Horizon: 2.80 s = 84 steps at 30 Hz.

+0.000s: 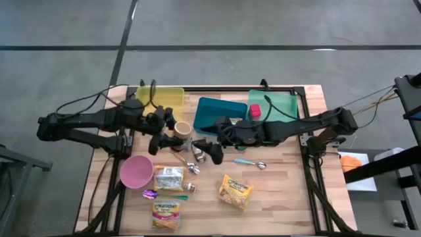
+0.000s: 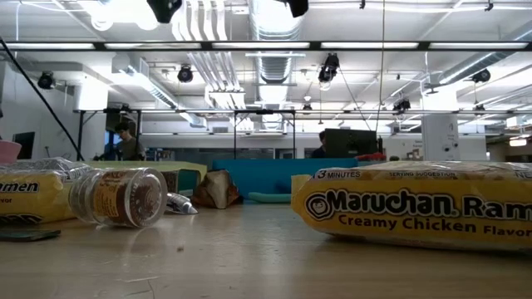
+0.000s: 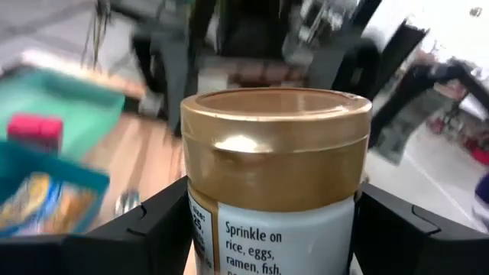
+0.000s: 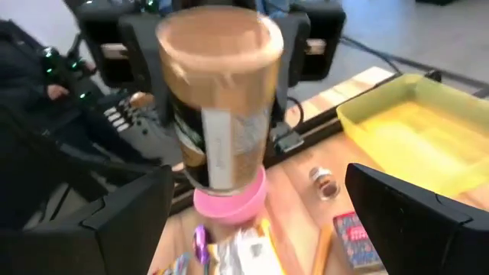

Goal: Pick & Place Food Item
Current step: Put the golden seasoning bottle into the light green bin

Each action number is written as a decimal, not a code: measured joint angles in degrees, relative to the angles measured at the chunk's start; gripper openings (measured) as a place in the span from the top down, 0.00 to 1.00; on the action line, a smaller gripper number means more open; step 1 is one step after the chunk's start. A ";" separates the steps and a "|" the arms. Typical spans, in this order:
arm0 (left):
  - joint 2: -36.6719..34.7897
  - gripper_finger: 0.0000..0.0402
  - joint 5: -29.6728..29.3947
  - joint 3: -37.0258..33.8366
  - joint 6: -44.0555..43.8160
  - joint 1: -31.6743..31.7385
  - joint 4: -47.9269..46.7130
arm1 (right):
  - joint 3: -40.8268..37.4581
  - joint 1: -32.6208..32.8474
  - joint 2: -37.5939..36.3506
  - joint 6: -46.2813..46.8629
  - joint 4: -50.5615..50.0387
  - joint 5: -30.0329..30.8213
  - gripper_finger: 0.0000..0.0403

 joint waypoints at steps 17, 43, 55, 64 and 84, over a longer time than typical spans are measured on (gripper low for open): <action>7.73 0.30 8.45 1.81 1.68 0.00 -7.92 | 0.40 -6.33 -3.32 2.46 -9.34 -19.24 0.05; 19.77 0.30 11.19 10.18 3.58 -0.04 -8.46 | 20.70 -7.83 6.97 -8.24 -34.85 -27.95 0.05; 19.80 0.30 11.41 10.19 3.69 -0.04 -6.89 | 20.71 -7.82 7.57 -9.17 -32.24 -28.08 0.05; 19.81 0.30 11.45 10.18 3.96 -0.04 -6.78 | 20.70 -7.85 9.64 -8.49 -29.87 -30.41 0.05; 19.79 0.30 11.89 10.25 5.16 -0.04 -5.34 | 20.68 -7.85 9.96 -8.66 -32.95 -32.05 0.05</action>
